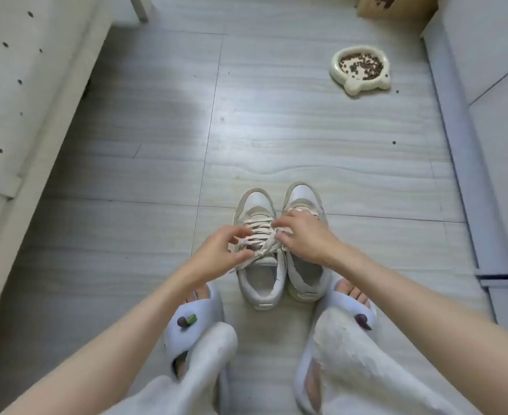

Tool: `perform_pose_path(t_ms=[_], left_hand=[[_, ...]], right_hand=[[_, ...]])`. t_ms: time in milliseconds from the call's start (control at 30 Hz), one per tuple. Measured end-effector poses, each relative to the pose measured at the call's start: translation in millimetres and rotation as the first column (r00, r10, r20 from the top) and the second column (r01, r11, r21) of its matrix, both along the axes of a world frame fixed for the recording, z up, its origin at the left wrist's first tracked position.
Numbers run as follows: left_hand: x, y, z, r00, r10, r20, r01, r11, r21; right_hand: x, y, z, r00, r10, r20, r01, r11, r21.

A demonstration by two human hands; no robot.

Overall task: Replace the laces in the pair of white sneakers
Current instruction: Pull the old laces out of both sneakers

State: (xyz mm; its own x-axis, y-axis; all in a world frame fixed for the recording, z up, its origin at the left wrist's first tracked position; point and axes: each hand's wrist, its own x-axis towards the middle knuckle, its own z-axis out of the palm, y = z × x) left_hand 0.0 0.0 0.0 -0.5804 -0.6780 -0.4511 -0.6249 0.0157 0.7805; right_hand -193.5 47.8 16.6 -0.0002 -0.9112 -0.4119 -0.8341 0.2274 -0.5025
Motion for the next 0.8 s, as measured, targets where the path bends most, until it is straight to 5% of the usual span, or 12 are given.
perform_pose_path(t_ms=[133, 333, 533, 800], left_hand=[[1, 13, -20, 0.995, -0.08, 0.052, 0.08, 0.997, -0.012], [7, 13, -35, 0.999, -0.037, 0.029, 0.04, 0.991, -0.124], [5, 8, -33, 0.992, 0.106, 0.068, -0.095, 0.985, -0.142], [0, -2, -29, 0.974, 0.222, -0.031, -0.221, 0.975, 0.034]], right_hand=[[6, -5, -20, 0.96, 0.219, -0.175, -0.219, 0.975, 0.019], [11, -6, -27, 0.946, 0.198, -0.255, -0.213, 0.976, -0.033], [12, -8, -28, 0.997, -0.072, -0.039, 0.073, 0.997, 0.026], [9, -16, -20, 0.887, -0.394, 0.241, 0.328, 0.905, 0.271]])
